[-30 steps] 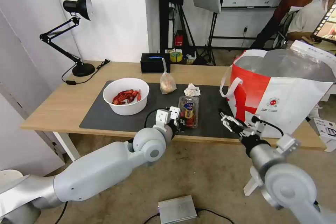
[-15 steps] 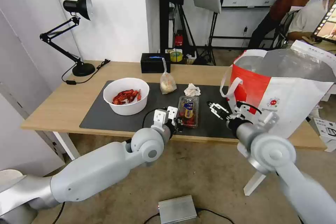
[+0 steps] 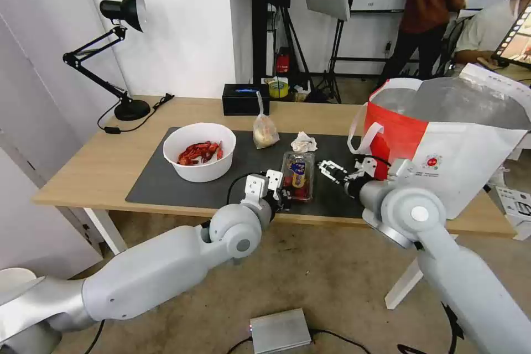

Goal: Pick up the trash from the table and place it into the takeout bag.

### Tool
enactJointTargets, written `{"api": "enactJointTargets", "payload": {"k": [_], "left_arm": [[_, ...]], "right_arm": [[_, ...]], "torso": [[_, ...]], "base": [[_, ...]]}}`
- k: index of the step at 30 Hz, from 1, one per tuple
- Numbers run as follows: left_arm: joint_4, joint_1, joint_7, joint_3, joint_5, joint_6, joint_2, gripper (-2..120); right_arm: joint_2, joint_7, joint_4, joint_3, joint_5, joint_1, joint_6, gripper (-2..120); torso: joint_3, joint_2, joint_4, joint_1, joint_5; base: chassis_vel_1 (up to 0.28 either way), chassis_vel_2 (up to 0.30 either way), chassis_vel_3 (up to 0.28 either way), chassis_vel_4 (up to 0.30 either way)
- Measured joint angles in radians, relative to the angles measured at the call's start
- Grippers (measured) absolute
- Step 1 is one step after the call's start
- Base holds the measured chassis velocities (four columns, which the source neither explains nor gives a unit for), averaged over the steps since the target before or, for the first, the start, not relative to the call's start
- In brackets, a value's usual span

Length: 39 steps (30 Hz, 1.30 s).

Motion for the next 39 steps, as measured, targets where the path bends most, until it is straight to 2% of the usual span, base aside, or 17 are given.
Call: {"api": "enactJointTargets", "payload": {"k": [11,30,39], "left_arm": [[-0.004,-0.004,-0.002,-0.002,-0.002,-0.001,0.006,0],[-0.013,0.008,0.000,-0.010,-0.004,-0.003,0.020,0],[-0.017,0.022,0.000,-0.015,-0.001,-0.008,0.021,0]], "right_arm": [[0.054,0.007,-0.077,-0.019,0.042,0.069,-0.031,100],[0.138,0.049,-0.209,-0.070,-0.008,0.177,-0.057,100],[0.147,0.068,-0.238,-0.078,-0.019,0.188,-0.063,100]], "torso": [[0.000,0.000,0.0000,0.000,0.0000],[0.000,0.000,0.0000,0.000,0.0000],[0.000,0.000,0.0000,0.000,0.0000]], "base": [[0.000,0.000,0.000,0.000],[0.000,0.000,0.000,0.000],[0.000,0.000,0.000,0.000]]}}
